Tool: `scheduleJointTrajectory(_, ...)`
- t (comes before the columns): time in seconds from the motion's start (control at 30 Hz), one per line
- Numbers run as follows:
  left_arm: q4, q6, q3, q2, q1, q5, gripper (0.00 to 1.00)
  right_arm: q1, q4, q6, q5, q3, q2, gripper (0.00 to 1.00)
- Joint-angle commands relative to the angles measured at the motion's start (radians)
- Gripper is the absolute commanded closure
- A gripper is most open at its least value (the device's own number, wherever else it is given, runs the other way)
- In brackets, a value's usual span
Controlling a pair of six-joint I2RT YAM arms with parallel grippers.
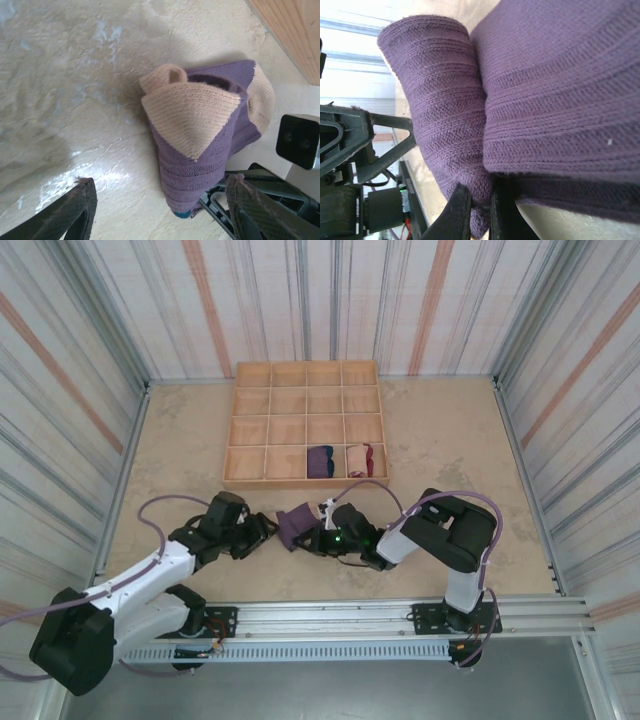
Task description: Roll the socks
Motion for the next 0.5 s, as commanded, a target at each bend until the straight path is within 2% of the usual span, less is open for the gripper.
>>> scheduleJointTrajectory(0.0, 0.078, 0.026, 0.017, 0.045, -0.01, -0.023, 0.31, -0.008, -0.364, 0.112, 0.004, -0.071, 0.108, 1.0)
scheduleJointTrajectory(0.23, 0.243, 0.028, 0.012, 0.19, -0.025, -0.039, 0.37, -0.025, -0.316, 0.161, -0.006, -0.092, 0.146, 1.0)
scheduleJointTrajectory(0.33, 0.29, 0.021, 0.015, 0.238, -0.034, -0.044, 0.44, -0.035, -0.267, 0.177, -0.015, -0.115, 0.158, 1.0)
scheduleJointTrajectory(0.47, 0.292, 0.021, 0.028, 0.277, -0.039, -0.076, 0.57, -0.045, -0.231, 0.176, -0.019, -0.132, 0.16, 1.0)
